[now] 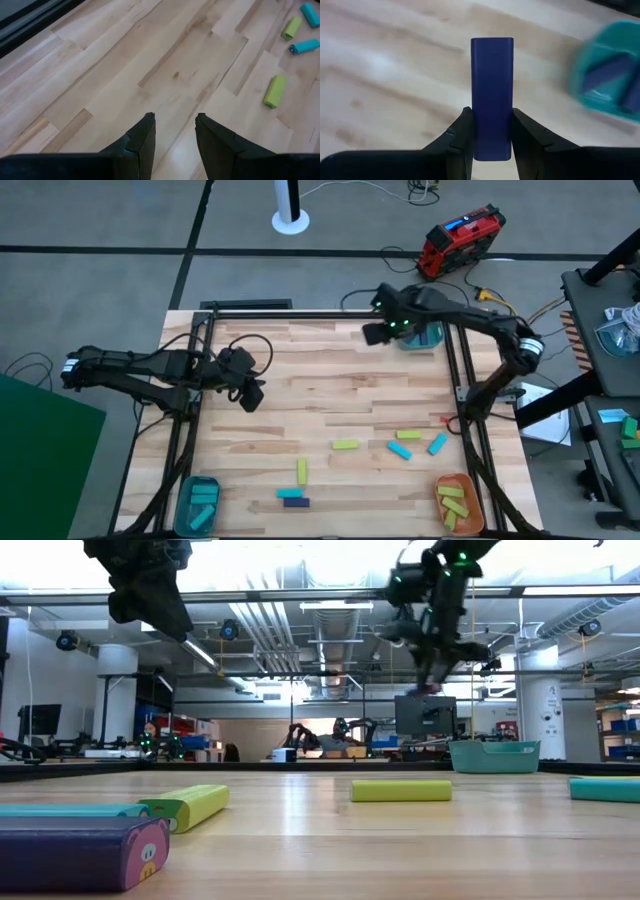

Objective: Sort blocks
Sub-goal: Put the violet block into the top blue bin

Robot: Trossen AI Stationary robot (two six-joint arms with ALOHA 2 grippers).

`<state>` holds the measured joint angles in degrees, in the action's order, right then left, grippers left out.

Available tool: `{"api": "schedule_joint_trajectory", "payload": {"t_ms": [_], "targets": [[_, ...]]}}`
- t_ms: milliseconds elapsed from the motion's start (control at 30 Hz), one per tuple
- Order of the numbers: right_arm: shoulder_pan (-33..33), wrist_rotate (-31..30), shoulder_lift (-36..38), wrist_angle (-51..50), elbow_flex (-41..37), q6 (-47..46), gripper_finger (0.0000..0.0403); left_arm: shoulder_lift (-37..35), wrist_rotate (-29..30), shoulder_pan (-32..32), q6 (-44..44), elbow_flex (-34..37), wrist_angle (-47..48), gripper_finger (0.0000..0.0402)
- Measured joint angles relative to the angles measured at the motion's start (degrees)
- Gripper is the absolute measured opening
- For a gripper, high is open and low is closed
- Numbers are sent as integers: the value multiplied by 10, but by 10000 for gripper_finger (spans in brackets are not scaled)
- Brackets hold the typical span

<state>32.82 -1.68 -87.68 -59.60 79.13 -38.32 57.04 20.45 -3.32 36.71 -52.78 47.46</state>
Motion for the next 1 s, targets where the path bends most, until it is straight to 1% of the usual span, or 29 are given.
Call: {"api": "schedule_joint_trajectory", "payload": {"t_ms": [233,433,667,800,933,1000], "targets": [[102,-1,42,4,-82,0,88,0,0,20,0,0,-1,118],[156,-14,53,39,-133,9,88,0,0,42,10,0,-3,118],[183,-15,50,137,-183,15,88,0,0,58,27,0,-4,118],[189,-15,50,153,-204,14,88,0,0,59,37,0,-4,118],[189,-29,50,153,-215,14,126,0,-1,60,45,0,-5,118],[189,-30,50,154,-215,14,138,0,-1,60,45,0,-5,118]]}}
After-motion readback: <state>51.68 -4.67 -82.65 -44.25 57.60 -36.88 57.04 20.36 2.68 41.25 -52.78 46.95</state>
